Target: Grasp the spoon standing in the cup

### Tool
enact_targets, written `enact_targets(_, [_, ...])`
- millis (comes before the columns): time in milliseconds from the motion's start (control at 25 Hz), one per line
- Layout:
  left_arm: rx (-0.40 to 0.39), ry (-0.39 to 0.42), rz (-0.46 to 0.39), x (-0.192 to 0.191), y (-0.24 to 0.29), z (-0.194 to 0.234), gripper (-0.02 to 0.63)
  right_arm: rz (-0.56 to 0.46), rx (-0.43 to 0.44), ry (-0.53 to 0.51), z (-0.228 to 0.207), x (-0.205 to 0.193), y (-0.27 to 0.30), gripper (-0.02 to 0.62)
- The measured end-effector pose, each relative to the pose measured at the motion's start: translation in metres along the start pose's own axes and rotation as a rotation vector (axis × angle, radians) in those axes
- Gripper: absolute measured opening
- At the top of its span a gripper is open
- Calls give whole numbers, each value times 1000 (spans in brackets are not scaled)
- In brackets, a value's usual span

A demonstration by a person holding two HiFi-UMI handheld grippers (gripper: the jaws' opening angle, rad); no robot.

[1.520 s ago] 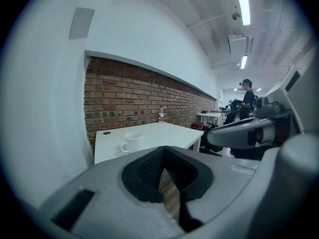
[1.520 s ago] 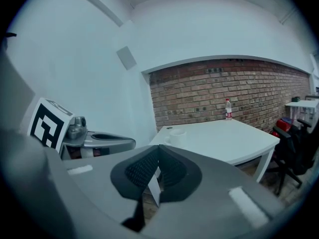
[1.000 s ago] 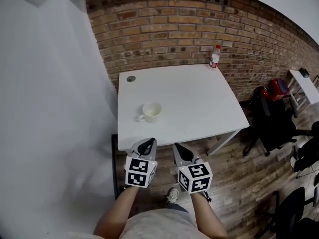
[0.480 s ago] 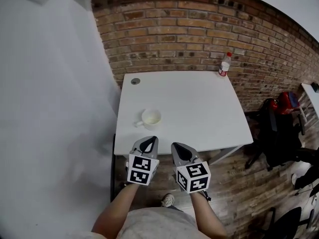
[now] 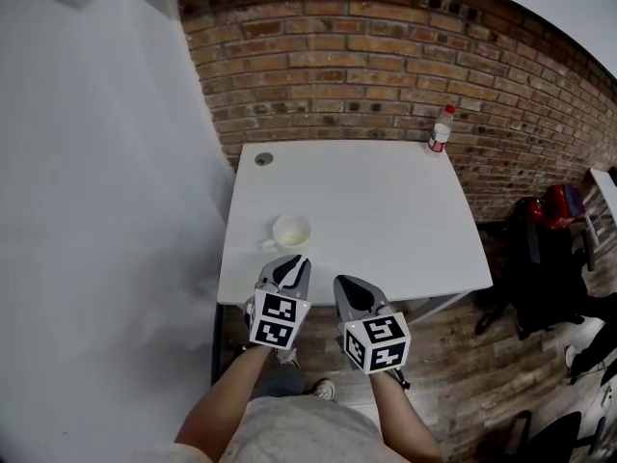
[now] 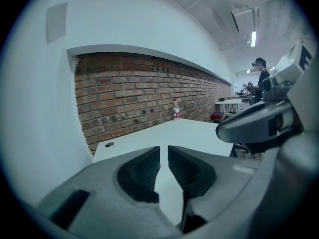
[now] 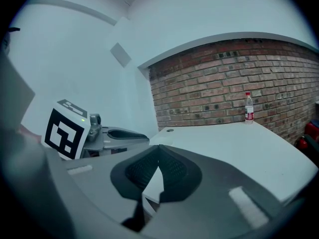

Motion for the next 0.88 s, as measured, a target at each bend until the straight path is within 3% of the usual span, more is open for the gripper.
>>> enact_targets(240, [-13,6,11,-9,26,8,75,8,-7,-7,-13,1,17,8])
enact_targets(880, [-49,115,107,-26,90,29,95,31,-52,17,-50,5,59,8])
Point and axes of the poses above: the fingertips, and each gripper's own axes: y forward along the fingers, z to its left, x out of its top, the point moved 9 cm from there along -y, backward along the fingers, and after that the axes turned 6 degrees about -z, right-handed, at the moved point
